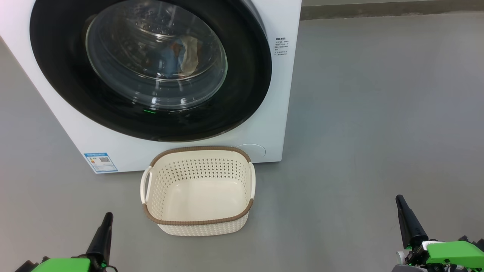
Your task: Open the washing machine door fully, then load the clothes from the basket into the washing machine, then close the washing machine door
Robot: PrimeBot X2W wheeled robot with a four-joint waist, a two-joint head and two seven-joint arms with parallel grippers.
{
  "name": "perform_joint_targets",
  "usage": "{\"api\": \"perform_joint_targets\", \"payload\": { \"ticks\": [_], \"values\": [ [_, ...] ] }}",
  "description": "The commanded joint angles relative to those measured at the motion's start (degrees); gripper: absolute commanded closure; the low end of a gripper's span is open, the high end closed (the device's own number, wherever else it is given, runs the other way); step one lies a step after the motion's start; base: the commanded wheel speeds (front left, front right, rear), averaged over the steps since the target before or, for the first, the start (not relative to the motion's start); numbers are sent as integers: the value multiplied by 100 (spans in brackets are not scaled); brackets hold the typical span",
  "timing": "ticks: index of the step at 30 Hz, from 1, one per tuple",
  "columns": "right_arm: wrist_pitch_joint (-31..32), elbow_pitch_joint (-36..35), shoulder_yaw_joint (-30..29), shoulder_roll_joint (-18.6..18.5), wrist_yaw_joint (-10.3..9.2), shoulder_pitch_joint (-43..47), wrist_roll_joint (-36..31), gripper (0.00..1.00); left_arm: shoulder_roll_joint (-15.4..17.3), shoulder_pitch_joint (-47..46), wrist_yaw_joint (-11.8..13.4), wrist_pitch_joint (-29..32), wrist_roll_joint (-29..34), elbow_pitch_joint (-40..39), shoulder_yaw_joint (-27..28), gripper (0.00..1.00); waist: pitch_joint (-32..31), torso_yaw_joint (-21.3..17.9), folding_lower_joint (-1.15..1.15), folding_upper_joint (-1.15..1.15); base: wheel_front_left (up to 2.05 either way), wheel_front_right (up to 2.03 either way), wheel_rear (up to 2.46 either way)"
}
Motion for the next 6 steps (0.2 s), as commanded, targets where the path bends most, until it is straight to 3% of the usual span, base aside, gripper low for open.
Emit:
{"api": "perform_joint_targets", "payload": {
  "ticks": [1,6],
  "values": [
    [46,-140,139,-22,9,-263,23,100,61,-240,-14,33,-10,-110,200,100,0,0,0,0,0,0,0],
    [46,-140,139,-21,9,-263,23,100,61,-241,-14,34,-9,-110,201,100,0,0,0,0,0,0,0]
  ]
}}
